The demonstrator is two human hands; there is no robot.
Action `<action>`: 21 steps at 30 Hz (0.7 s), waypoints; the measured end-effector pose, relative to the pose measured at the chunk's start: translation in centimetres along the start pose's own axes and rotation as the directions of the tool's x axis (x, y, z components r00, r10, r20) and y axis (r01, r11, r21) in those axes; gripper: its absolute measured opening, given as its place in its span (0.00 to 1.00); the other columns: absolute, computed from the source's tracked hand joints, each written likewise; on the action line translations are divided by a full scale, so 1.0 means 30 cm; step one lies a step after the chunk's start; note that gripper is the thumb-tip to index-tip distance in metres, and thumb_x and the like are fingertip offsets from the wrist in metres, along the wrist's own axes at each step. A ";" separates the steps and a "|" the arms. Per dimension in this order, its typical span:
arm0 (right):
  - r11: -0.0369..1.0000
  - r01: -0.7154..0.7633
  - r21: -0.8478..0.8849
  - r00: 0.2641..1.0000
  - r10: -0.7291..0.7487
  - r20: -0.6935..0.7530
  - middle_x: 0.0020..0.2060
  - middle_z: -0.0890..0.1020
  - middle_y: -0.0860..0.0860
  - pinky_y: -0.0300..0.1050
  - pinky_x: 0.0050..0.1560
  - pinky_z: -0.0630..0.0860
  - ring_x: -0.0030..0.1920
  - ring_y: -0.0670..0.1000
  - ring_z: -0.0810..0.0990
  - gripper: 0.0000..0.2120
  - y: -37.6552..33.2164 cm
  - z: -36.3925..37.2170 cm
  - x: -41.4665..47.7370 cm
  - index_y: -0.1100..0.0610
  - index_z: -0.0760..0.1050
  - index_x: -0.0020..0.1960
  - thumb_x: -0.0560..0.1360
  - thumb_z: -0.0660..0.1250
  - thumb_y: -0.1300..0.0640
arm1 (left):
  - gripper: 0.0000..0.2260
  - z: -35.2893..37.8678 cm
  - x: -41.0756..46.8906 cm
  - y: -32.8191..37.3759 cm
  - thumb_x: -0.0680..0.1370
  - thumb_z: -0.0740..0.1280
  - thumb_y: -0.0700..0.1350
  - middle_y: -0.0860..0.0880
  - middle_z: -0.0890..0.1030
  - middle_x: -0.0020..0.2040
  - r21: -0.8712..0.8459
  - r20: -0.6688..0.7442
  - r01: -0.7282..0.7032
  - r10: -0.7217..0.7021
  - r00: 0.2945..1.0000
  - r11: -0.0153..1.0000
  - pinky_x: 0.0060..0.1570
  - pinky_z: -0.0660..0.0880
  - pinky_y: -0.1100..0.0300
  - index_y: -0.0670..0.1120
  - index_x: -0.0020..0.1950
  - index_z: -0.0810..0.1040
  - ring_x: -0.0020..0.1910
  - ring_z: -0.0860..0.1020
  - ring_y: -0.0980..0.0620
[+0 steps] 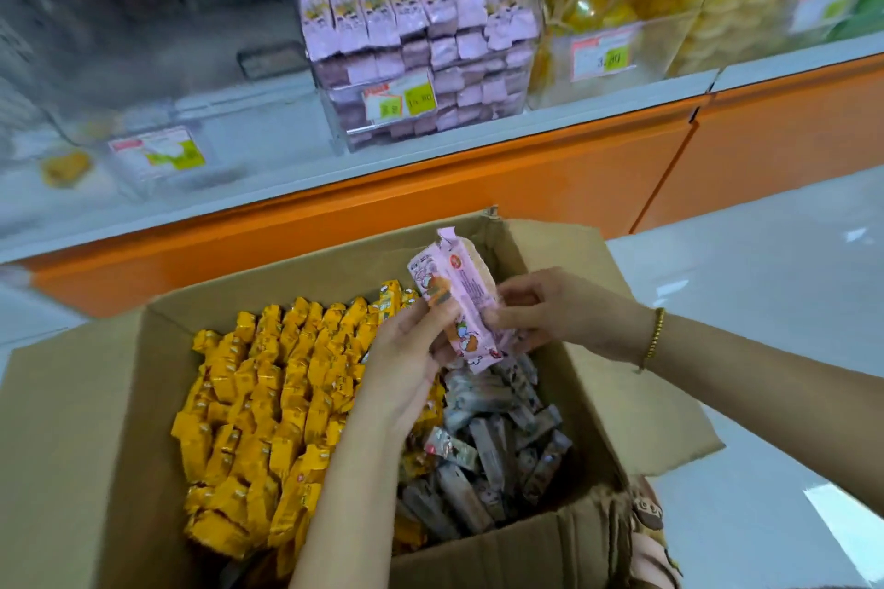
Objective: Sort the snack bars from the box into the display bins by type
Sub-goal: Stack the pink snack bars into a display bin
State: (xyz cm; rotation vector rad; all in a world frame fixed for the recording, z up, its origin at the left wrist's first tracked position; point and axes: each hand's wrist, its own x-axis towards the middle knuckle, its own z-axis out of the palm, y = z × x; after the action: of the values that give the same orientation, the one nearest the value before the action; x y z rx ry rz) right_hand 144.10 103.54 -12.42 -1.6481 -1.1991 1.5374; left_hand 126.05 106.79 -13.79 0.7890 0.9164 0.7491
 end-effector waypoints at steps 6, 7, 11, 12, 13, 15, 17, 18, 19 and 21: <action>0.983 0.068 0.171 0.976 -0.102 0.194 0.52 0.81 0.61 0.44 0.47 0.81 0.47 0.55 0.80 0.14 -0.179 0.002 0.014 0.59 0.75 0.60 0.75 0.65 0.60 | 0.04 -0.061 -0.061 0.144 0.73 0.67 0.38 0.50 0.78 0.32 -0.094 -0.048 -0.071 0.067 0.997 0.993 0.32 0.78 0.62 0.41 0.47 0.78 0.29 0.77 0.56; 0.976 0.065 0.210 0.967 -0.113 0.228 0.50 0.81 0.60 0.43 0.44 0.81 0.45 0.54 0.80 0.15 -0.202 0.006 0.017 0.59 0.74 0.61 0.75 0.64 0.60 | 0.07 -0.066 -0.069 0.164 0.71 0.68 0.40 0.49 0.79 0.34 -0.092 -0.052 -0.081 0.077 0.996 0.992 0.33 0.78 0.61 0.41 0.48 0.79 0.30 0.77 0.56; 0.965 0.081 0.250 0.945 -0.154 0.288 0.44 0.83 0.52 0.37 0.41 0.78 0.39 0.47 0.80 0.13 -0.283 0.029 0.039 0.61 0.77 0.56 0.73 0.64 0.59 | 0.15 -0.088 -0.090 0.225 0.68 0.70 0.42 0.43 0.83 0.46 -0.090 -0.074 -0.126 0.120 0.990 0.988 0.41 0.79 0.55 0.41 0.53 0.81 0.39 0.80 0.50; 0.969 0.097 0.229 0.943 -0.163 0.290 0.46 0.83 0.52 0.37 0.41 0.78 0.40 0.47 0.80 0.12 -0.300 0.035 0.046 0.61 0.78 0.55 0.73 0.65 0.59 | 0.14 -0.090 -0.095 0.241 0.68 0.70 0.42 0.43 0.83 0.47 -0.103 -0.077 -0.136 0.128 0.989 0.985 0.40 0.79 0.56 0.41 0.53 0.81 0.40 0.81 0.50; 0.967 0.099 0.236 0.942 -0.168 0.292 0.47 0.83 0.54 0.37 0.41 0.78 0.40 0.47 0.80 0.11 -0.313 0.041 0.051 0.62 0.78 0.54 0.74 0.66 0.59 | 0.14 -0.092 -0.102 0.258 0.69 0.69 0.42 0.43 0.83 0.47 -0.119 -0.078 -0.146 0.137 0.987 0.982 0.38 0.80 0.58 0.40 0.53 0.81 0.40 0.81 0.50; 0.946 0.060 0.319 0.946 -0.156 0.283 0.43 0.83 0.55 0.39 0.40 0.77 0.37 0.48 0.80 0.12 -0.342 0.053 0.057 0.64 0.78 0.55 0.75 0.64 0.59 | 0.14 -0.091 -0.117 0.293 0.70 0.68 0.41 0.42 0.84 0.48 -0.150 -0.069 -0.174 0.165 0.984 0.973 0.38 0.81 0.59 0.39 0.54 0.79 0.41 0.82 0.50; 0.945 0.074 0.318 0.952 -0.162 0.261 0.41 0.83 0.55 0.39 0.39 0.77 0.36 0.48 0.79 0.14 -0.362 0.060 0.052 0.66 0.76 0.58 0.77 0.60 0.59 | 0.12 -0.088 -0.130 0.318 0.72 0.68 0.40 0.42 0.84 0.50 -0.151 -0.070 -0.197 0.189 0.980 0.969 0.40 0.81 0.58 0.39 0.55 0.79 0.44 0.83 0.49; 0.957 0.093 0.273 0.950 -0.168 0.264 0.42 0.83 0.55 0.39 0.39 0.78 0.37 0.48 0.80 0.16 -0.374 0.065 0.043 0.66 0.75 0.60 0.78 0.60 0.58 | 0.11 -0.087 -0.136 0.326 0.74 0.67 0.40 0.42 0.84 0.51 -0.139 -0.079 -0.202 0.192 0.978 0.970 0.41 0.81 0.58 0.39 0.56 0.79 0.46 0.83 0.48; 0.973 0.126 0.196 0.945 -0.177 0.276 0.44 0.83 0.55 0.39 0.41 0.79 0.39 0.49 0.81 0.17 -0.386 0.073 0.031 0.66 0.75 0.61 0.78 0.60 0.57 | 0.11 -0.087 -0.139 0.331 0.75 0.67 0.39 0.43 0.84 0.51 -0.127 -0.089 -0.206 0.195 0.977 0.970 0.42 0.81 0.58 0.40 0.56 0.79 0.47 0.83 0.48; 0.973 0.229 0.010 0.939 -0.223 0.263 0.46 0.84 0.52 0.37 0.43 0.78 0.43 0.47 0.83 0.13 -0.411 0.093 0.006 0.61 0.78 0.58 0.77 0.63 0.55 | 0.12 -0.077 -0.148 0.341 0.75 0.67 0.40 0.43 0.84 0.52 -0.110 -0.088 -0.214 0.205 0.975 0.971 0.42 0.80 0.58 0.40 0.58 0.78 0.48 0.83 0.48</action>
State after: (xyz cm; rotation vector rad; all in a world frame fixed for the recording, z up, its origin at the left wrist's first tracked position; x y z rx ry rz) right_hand 138.64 108.54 -2.17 -1.2923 -1.4916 1.6337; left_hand 119.97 108.84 -4.39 0.7634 0.8556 1.0155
